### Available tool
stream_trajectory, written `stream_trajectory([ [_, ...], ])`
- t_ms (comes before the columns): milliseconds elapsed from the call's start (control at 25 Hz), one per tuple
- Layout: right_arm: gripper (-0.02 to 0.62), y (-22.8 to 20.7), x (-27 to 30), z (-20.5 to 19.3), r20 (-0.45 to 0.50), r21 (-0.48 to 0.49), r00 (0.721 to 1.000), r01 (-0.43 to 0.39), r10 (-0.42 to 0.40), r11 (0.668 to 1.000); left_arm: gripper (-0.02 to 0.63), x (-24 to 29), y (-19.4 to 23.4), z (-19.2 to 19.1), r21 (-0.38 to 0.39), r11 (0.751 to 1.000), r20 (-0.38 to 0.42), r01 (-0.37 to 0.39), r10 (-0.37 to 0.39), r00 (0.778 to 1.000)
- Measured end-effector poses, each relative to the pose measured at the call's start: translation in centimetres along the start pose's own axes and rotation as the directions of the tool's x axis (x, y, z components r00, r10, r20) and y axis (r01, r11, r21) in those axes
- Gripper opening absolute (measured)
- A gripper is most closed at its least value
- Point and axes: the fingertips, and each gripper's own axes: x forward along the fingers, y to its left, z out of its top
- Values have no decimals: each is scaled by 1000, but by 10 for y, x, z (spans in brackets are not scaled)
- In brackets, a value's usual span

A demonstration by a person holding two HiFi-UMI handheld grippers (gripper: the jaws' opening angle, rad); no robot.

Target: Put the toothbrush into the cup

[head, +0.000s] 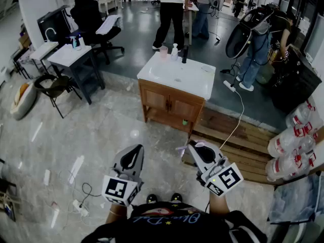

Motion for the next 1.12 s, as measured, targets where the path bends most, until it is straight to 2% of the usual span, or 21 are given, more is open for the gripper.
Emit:
stream_trajectory([
  [240, 18, -1, 2, 0, -1, -3, 1000, 1, -1, 1000, -5, -1, 2, 0, 2, 1000, -74, -14, 14, 997],
  [320, 18, 1, 3, 1, -3, -3, 1000, 3, -3, 1000, -5, -2, 3, 1, -1, 1000, -64, -10, 10, 998],
  [480, 18, 4, 7, 0, -12, -6, 1000, 3, -3, 1000, -5, -1, 8, 1, -18, 1000, 14, 4, -4, 1000],
  [800, 18, 11, 22, -3, 2, 39, 1000, 11, -11, 999, -5, -10, 28, -5, -22, 1000, 19, -2, 3, 1000],
  [1120, 18, 27, 50, -5, -7, 37, 1000, 19, -19, 999, -5, -21, 61, -9, -45, 999, 18, -5, 5, 1000],
])
